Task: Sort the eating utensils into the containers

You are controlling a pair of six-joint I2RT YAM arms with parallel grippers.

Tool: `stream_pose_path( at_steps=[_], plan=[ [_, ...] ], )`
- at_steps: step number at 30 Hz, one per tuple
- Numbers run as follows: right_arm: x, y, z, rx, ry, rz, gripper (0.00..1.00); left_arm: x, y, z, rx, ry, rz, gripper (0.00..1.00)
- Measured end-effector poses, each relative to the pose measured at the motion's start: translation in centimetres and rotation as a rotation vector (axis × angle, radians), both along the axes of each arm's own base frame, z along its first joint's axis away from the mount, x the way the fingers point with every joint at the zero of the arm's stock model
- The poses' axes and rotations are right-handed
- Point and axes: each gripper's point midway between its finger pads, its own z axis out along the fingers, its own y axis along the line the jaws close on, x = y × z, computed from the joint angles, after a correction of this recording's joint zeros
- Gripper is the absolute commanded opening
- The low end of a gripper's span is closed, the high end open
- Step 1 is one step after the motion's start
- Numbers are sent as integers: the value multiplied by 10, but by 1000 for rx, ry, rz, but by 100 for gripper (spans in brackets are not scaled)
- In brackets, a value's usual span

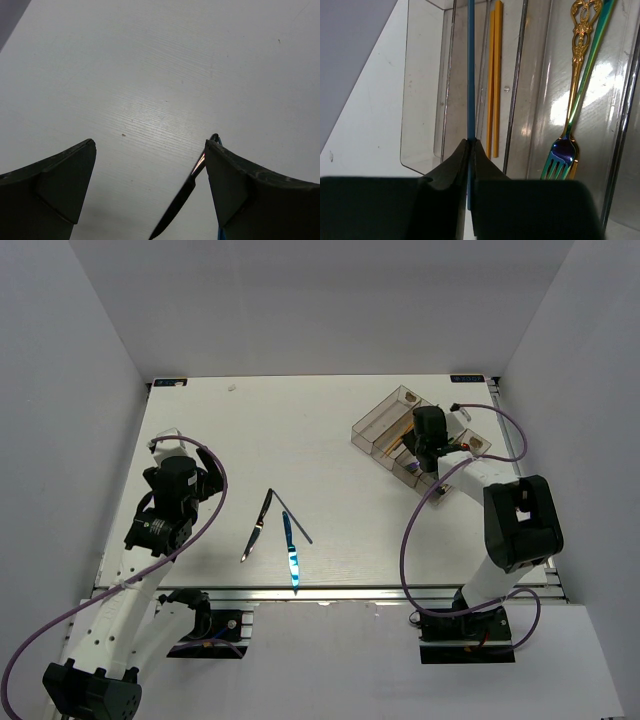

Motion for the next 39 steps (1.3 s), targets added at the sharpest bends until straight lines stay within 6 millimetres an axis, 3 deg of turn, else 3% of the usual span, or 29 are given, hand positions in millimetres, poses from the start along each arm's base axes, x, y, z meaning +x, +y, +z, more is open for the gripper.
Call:
stream_pose_path(
  at_steps=[7,9,16,20,23,27,31,32,35,39],
  plan=[
    [9,-1,-5,8,14,19,30,0,0,0,0,0,0,98],
    [9,1,-5,10,17,36,44,0,0,0,0,0,-1,98],
    [16,21,12,21,-21,153,56,0,0,0,0,0,-2,98],
    [13,59,29,8,-66,388,67,0,0,0,0,1,-2,98],
    [6,107,49,-93,-113,607,74,0,0,-1,0,3,-2,98],
    [-31,191,64,-289,-142,886,74,0,0,-1,1,3,0,98],
    [-97,256,36,-425,-95,1139,67,0,0,-1,2,4,3,98],
    [-113,266,24,-456,-69,1191,57,0,1,-1,3,4,4,98],
    [-151,281,-12,-540,27,1307,44,0,2,-1,6,5,8,98],
    [-176,285,-43,-625,130,1376,41,0,2,-1,7,5,11,98]
  ],
)
